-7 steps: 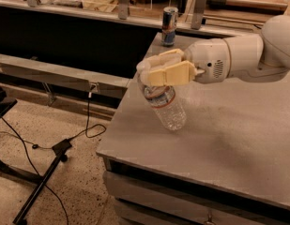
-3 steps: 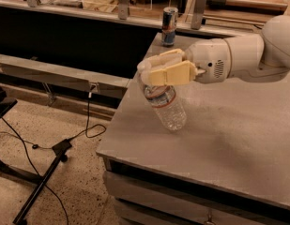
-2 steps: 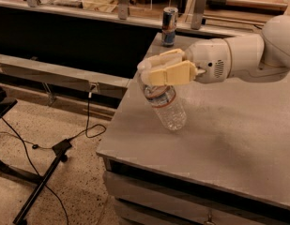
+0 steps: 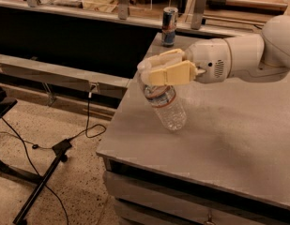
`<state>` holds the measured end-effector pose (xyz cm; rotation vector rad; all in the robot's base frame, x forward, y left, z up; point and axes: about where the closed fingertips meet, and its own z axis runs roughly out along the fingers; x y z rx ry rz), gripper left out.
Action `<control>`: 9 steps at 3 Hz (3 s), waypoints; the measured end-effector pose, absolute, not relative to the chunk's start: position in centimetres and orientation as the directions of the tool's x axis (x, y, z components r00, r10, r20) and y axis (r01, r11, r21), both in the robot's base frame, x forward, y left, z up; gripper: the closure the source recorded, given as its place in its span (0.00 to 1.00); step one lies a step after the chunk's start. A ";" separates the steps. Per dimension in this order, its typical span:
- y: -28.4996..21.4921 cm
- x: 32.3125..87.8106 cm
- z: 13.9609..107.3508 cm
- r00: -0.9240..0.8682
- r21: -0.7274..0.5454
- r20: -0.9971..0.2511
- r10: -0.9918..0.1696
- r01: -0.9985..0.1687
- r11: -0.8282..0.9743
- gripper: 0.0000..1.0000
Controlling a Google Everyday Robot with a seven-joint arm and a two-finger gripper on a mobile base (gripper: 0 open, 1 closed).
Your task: Place water bottle upright
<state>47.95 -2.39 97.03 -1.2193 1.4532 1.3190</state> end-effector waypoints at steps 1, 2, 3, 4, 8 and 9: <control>-2.3 48.5 100.1 -0.180 0.182 -0.981 -0.066 -0.983 -0.029 1.00; -2.3 49.6 106.7 -0.109 0.106 -0.993 0.037 -0.992 -0.068 1.00; -2.6 50.4 109.6 -0.075 0.070 -0.993 0.091 -0.996 -0.064 1.00; -3.4 50.5 111.2 -0.044 0.047 -0.992 0.120 -0.999 0.017 1.00; -6.1 47.7 103.8 -0.178 0.223 -0.946 0.272 -0.964 0.145 1.00; -5.9 48.2 102.1 -0.134 0.167 -0.951 0.277 -0.981 0.096 0.85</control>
Offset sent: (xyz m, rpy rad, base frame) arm 0.0306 -0.0062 0.1692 0.2884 -0.1833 0.0494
